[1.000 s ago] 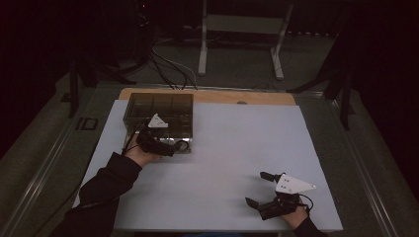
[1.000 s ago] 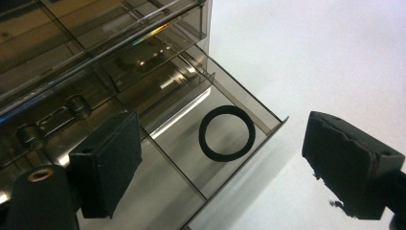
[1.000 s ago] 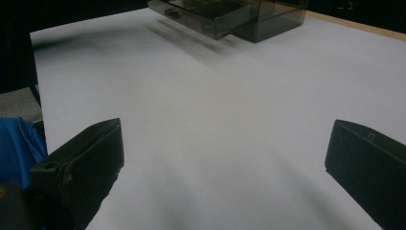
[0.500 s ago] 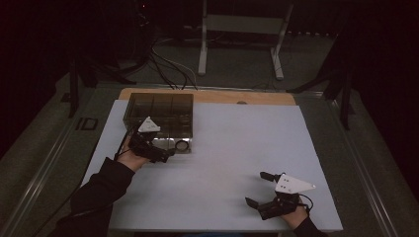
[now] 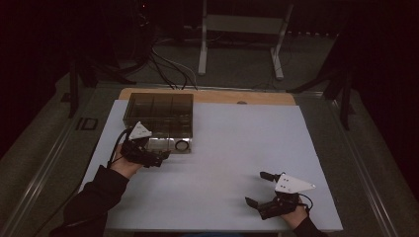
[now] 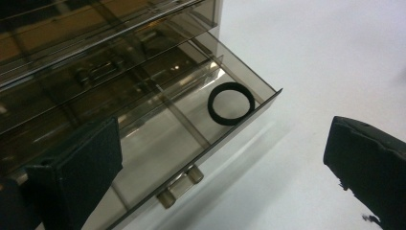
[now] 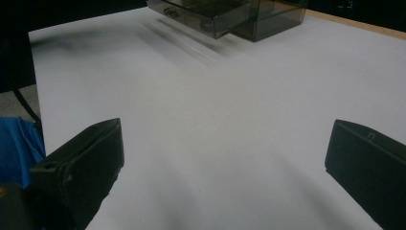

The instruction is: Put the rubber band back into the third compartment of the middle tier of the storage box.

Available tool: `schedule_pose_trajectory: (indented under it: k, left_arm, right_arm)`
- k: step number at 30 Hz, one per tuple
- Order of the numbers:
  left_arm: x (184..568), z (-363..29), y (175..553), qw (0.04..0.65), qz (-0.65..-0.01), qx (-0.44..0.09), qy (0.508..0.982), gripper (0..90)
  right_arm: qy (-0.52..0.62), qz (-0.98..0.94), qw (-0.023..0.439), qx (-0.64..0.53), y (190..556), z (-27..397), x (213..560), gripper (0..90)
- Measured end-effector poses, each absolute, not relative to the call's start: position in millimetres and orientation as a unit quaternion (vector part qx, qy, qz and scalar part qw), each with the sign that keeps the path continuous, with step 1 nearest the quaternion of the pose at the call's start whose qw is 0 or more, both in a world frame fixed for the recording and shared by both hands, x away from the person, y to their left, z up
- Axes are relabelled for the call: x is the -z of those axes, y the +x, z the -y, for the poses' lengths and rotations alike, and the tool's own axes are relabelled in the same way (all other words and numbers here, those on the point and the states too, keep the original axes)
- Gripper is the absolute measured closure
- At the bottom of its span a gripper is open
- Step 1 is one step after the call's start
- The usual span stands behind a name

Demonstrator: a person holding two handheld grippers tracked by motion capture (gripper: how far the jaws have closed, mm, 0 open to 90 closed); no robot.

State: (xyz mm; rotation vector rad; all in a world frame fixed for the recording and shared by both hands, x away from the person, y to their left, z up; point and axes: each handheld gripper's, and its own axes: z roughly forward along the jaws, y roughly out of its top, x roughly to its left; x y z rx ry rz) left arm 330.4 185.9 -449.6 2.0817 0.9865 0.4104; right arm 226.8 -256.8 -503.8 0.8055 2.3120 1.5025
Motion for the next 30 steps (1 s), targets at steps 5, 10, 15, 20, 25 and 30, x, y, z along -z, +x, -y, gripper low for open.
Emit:
schedule_pose_trajectory:
  k: [5, 10, 15, 20, 25, 30]
  left_arm:
    - [452.7, -188.6, 320.7, 0.389, -0.394, -0.167, 0.816, 1.0]
    - [457.5, -192.6, 311.7, 0.394, -0.4, -0.177, 0.808, 1.0]
    - [462.8, -196.9, 304.4, 0.399, -0.414, -0.188, 0.796, 1.0]
    - [467.5, -198.1, 295.3, 0.409, -0.413, -0.202, 0.788, 1.0]
    - [477.0, -200.0, 291.4, 0.412, -0.426, -0.198, 0.781, 1.0]
    - [484.5, -198.0, 288.6, 0.398, -0.436, -0.204, 0.781, 1.1]
  right_arm:
    - [0.278, -0.798, 0.134, -0.518, 227.0, 256.8, 503.9, 0.0]
    - [0.278, -0.798, 0.134, -0.518, 226.7, 256.8, 503.8, 0.0]
    - [0.278, -0.798, 0.134, -0.518, 226.9, 256.9, 503.9, 0.0]
    - [0.278, -0.798, 0.134, -0.518, 226.7, 256.8, 503.9, 0.0]
    - [0.278, -0.798, 0.134, -0.517, 226.6, 256.7, 503.8, 0.0]
    - [0.278, -0.798, 0.134, -0.517, 226.7, 256.8, 503.9, 0.0]
